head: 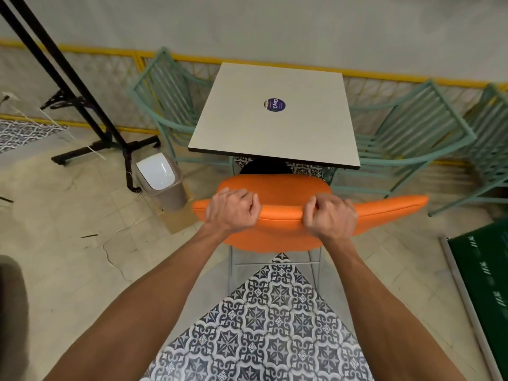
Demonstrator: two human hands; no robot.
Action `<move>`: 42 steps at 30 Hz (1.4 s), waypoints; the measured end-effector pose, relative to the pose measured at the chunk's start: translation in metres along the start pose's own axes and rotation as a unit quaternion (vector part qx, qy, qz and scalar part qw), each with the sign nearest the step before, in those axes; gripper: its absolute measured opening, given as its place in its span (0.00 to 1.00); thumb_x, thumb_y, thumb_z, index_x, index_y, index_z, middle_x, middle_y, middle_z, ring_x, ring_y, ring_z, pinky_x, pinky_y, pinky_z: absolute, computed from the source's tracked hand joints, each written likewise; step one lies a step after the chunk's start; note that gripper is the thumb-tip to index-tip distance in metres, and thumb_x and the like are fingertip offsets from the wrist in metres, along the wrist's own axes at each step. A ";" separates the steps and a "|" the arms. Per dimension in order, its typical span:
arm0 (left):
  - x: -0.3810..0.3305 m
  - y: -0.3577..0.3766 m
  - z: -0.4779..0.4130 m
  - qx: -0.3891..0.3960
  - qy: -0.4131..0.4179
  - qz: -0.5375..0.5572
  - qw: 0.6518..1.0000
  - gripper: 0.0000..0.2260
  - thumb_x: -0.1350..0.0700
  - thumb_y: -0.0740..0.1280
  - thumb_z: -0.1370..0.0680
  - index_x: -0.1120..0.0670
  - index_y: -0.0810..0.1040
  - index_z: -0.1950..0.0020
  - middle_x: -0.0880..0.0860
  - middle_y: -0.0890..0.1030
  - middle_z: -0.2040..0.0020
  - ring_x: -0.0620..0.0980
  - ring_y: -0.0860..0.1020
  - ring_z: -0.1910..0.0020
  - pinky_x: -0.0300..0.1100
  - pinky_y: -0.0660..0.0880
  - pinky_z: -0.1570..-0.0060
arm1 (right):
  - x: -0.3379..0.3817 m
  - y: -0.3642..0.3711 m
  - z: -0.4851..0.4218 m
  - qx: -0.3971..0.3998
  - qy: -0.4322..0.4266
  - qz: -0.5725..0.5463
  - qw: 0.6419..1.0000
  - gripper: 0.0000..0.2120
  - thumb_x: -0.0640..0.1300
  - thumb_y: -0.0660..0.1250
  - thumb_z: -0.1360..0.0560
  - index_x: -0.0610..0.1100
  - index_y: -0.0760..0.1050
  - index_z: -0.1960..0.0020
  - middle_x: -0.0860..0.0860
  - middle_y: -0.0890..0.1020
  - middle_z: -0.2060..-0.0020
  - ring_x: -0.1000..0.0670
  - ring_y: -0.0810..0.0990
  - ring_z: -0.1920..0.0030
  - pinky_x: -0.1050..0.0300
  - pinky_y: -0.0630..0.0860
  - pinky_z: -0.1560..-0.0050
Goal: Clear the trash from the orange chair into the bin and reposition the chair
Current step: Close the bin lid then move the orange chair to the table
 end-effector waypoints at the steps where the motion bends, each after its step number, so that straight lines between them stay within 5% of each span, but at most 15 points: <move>1: 0.008 0.002 -0.005 0.001 0.004 0.002 1.000 0.16 0.54 0.63 0.20 0.55 0.77 0.68 0.51 0.75 0.72 0.54 0.72 0.76 0.42 0.69 0.69 | 0.005 0.003 -0.004 -0.004 0.002 -0.002 1.000 0.16 0.49 0.60 0.22 0.47 0.71 0.67 0.48 0.78 0.71 0.44 0.74 0.72 0.53 0.74 0.61; 23: 0.137 0.074 -0.125 0.038 0.043 -0.018 0.998 0.15 0.53 0.59 0.19 0.52 0.78 0.63 0.49 0.77 0.68 0.54 0.75 0.70 0.47 0.68 0.67 | 0.068 0.083 -0.117 -0.014 0.045 0.006 0.999 0.13 0.49 0.64 0.25 0.45 0.76 0.65 0.48 0.79 0.70 0.42 0.76 0.70 0.51 0.69 0.62; 42: 0.159 0.111 -0.179 0.021 -0.013 -0.026 0.999 0.12 0.54 0.60 0.20 0.53 0.79 0.61 0.49 0.75 0.67 0.53 0.74 0.68 0.48 0.65 0.65 | 0.053 0.128 -0.188 -0.044 -0.009 0.036 0.998 0.19 0.55 0.62 0.20 0.46 0.75 0.66 0.49 0.75 0.72 0.44 0.74 0.71 0.51 0.65 0.65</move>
Point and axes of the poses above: each hand's wrist, its own z-axis away from the middle knuckle, its own y-axis out of the palm, x = y × z, the point moved 5 cm from there along -z, towards the middle knuckle
